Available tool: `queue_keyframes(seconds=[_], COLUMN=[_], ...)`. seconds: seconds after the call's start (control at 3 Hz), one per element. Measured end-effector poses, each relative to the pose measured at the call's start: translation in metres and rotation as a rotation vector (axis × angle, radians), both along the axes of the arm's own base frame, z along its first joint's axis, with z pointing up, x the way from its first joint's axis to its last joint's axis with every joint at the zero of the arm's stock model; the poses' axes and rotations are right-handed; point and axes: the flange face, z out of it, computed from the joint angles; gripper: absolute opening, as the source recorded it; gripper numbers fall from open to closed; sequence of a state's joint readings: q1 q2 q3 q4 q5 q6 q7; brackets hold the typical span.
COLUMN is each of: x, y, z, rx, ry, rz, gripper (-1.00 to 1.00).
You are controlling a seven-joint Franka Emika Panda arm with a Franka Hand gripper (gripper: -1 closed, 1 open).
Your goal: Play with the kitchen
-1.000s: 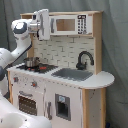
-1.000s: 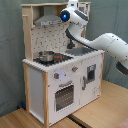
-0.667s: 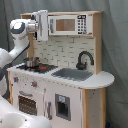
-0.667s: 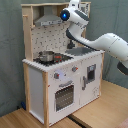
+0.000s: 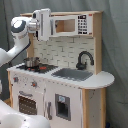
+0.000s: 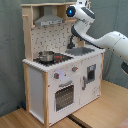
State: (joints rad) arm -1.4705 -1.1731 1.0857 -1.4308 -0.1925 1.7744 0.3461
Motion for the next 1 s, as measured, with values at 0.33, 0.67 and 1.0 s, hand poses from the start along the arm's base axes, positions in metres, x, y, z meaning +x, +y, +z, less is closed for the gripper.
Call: queue_keyframes(seconds=[0.33,0.67,1.0], x=[-0.013,-0.03,-0.047], y=[-0.008,-0.016,-0.027], z=[-0.01,-0.011,-0.009], rx=[0.009,0.017,0.023], ry=[0.024,0.03,0.03], rz=[-0.017,-0.027,-0.029], gripper=[-1.0,-1.0,-1.0])
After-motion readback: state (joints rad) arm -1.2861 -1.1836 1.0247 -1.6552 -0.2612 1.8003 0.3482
